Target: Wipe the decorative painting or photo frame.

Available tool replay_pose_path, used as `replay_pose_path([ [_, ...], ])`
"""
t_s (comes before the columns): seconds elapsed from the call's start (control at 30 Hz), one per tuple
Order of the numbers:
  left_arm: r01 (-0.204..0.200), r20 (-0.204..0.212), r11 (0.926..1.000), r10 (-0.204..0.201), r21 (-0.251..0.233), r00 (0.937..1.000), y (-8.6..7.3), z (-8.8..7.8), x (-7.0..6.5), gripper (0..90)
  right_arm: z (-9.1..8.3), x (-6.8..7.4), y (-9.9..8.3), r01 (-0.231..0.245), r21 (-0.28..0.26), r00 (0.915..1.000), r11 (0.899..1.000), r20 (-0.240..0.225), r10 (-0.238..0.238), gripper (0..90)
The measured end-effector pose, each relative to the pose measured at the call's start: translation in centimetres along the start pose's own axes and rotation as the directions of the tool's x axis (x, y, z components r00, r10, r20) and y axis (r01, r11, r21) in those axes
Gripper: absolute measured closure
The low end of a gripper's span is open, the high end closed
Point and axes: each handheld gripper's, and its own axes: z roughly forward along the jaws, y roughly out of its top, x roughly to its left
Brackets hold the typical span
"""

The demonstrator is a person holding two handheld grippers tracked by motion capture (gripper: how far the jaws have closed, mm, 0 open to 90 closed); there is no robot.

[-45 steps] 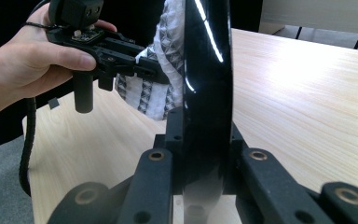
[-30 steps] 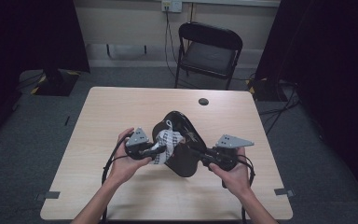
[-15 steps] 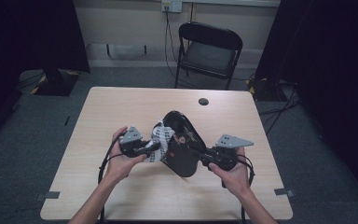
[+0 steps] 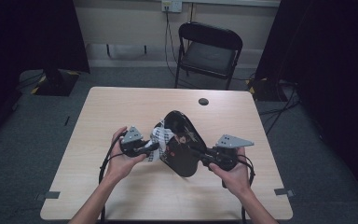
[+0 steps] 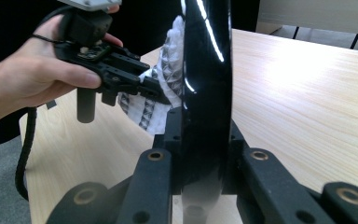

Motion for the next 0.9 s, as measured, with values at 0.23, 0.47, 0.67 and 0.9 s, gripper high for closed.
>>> replay_pose_path([
  [0.23,-0.012,0.060,0.9999,0.012,-0.006,0.9981,0.3,0.3,-1.2,75.8,0.0,0.0,0.0,-0.004,0.000,1.0000,1.000,-0.001,0.004,79.3],
  [0.47,-0.098,0.116,0.9952,0.097,-0.003,0.9885,1.5,0.7,-4.0,75.6,-0.1,-0.1,0.0,-0.004,-0.002,1.0000,1.000,0.002,0.004,79.3],
  [0.67,-0.049,0.036,0.9985,0.050,-0.023,0.9981,1.3,0.0,-2.1,75.5,0.0,-0.1,0.0,-0.004,-0.003,1.0000,1.000,0.001,0.004,79.1],
  [0.9,-0.015,-0.017,0.9995,0.015,-0.027,0.9997,0.8,-0.5,-0.8,75.7,0.1,0.1,0.1,0.006,0.000,1.0000,1.000,-0.005,-0.006,79.3],
])
